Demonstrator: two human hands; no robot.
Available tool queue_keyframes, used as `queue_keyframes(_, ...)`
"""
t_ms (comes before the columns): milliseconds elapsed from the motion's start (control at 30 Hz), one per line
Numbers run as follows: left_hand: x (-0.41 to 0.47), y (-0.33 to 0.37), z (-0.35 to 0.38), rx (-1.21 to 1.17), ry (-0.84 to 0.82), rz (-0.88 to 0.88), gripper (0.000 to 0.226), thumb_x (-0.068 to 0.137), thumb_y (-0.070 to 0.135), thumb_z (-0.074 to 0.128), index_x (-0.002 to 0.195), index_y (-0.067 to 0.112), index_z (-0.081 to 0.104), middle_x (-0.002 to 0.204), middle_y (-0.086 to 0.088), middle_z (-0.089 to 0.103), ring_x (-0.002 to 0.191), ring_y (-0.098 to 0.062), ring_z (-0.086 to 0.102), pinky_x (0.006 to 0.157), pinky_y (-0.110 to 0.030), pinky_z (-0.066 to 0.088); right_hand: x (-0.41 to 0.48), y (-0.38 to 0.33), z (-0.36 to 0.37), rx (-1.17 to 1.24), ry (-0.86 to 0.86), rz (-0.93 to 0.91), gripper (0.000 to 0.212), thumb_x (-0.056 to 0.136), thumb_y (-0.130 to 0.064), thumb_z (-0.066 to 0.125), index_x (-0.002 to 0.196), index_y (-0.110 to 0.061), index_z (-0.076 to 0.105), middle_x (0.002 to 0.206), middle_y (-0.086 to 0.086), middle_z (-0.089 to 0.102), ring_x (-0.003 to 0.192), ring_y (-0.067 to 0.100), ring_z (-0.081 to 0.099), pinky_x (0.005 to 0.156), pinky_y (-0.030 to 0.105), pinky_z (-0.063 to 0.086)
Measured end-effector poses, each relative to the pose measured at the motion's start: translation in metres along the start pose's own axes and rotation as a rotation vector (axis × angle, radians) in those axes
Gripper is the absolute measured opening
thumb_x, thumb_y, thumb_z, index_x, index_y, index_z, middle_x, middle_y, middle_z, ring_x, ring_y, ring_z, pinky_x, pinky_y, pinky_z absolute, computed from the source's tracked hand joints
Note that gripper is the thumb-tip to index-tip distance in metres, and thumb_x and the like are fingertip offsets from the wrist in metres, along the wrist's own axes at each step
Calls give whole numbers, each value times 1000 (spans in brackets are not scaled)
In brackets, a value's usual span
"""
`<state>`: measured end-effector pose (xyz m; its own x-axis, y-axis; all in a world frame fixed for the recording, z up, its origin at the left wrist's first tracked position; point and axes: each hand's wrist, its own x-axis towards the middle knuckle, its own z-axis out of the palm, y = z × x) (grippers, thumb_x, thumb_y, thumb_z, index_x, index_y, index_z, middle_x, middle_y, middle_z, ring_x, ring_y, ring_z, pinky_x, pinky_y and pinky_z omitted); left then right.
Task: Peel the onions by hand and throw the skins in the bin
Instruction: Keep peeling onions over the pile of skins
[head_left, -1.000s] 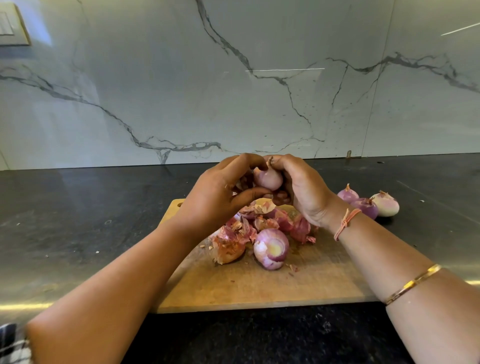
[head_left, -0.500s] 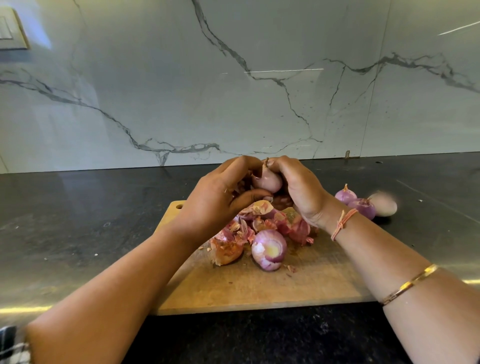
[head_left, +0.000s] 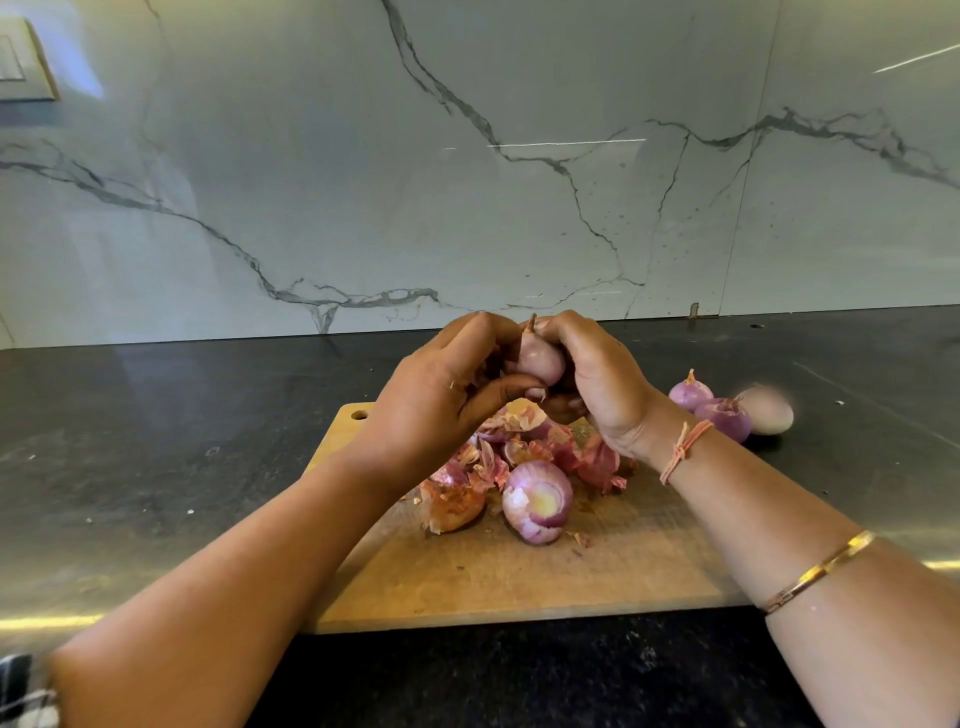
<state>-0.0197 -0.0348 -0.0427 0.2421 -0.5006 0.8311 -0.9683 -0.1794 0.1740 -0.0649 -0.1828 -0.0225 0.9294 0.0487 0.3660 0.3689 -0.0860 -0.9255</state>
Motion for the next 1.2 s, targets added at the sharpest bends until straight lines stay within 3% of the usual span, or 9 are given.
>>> queue_keyframes(100, 0, 0, 1, 34, 28, 12, 19, 89, 37, 53, 100, 25, 44, 90, 12, 50, 78, -7, 51, 64, -22, 47, -1, -2, 1, 56, -5, 30, 36, 98, -16, 24, 65, -11, 37, 49, 3, 31, 32, 4, 24, 37, 12, 19)
queue_keyframes(200, 0, 1, 0, 13, 39, -3, 25, 88, 36, 54, 107, 25, 42, 95, 20, 48, 82, -3, 52, 68, -14, 47, -1, -1, 1, 50, 12, 56, 37, 98, -18, 26, 64, -12, 38, 51, 4, 30, 33, 5, 21, 40, 13, 14)
queue_keyframes(267, 0, 1, 0, 23, 31, 3, 28, 88, 36, 53, 111, 25, 41, 100, 14, 50, 84, -5, 53, 69, -17, 48, -1, -1, 1, 38, 30, 71, 39, 99, -19, 25, 63, -12, 40, 46, 1, 34, 32, 4, 24, 39, 14, 15)
queue_keyframes(533, 1, 2, 0, 71, 69, 6, 12, 91, 30, 51, 99, 25, 45, 91, 12, 49, 80, -5, 50, 63, -17, 44, -5, -5, 4, 92, -4, 100, 42, 100, -22, 24, 62, -9, 39, 45, 1, 41, 29, 2, 30, 33, 12, 18)
queue_keyframes(700, 0, -1, -2, 12, 88, -84, 13, 90, 36, 54, 90, 32, 42, 83, 19, 49, 74, -1, 50, 59, -14, 41, -2, 1, 4, 109, -100, 157, 60, 97, -51, 27, 51, -23, 53, 50, 0, 39, 36, 7, 18, 39, 17, 9)
queue_keyframes(867, 1, 0, -1, -40, 139, -199, 17, 89, 35, 54, 84, 37, 38, 73, 7, 55, 61, -20, 55, 54, -36, 45, 1, 1, -2, 156, -80, 157, 48, 97, -49, 32, 70, -17, 56, 50, -2, 37, 34, 6, 19, 39, 17, 11)
queue_keyframes(1033, 2, 2, -4, -66, 139, -146, 23, 91, 27, 59, 106, 29, 41, 82, 14, 53, 66, -1, 52, 57, -10, 40, 1, 3, -4, 130, -80, 149, 50, 98, -48, 31, 68, -17, 57, 48, -2, 36, 33, 6, 18, 39, 18, 9)
queue_keyframes(1200, 2, 0, -3, -57, 60, -125, 15, 92, 22, 53, 96, 33, 43, 86, 18, 54, 70, -1, 55, 59, -15, 45, 2, 4, -4, 114, -29, 171, 57, 98, -49, 32, 56, -24, 60, 48, -2, 36, 34, 6, 18, 39, 17, 10)
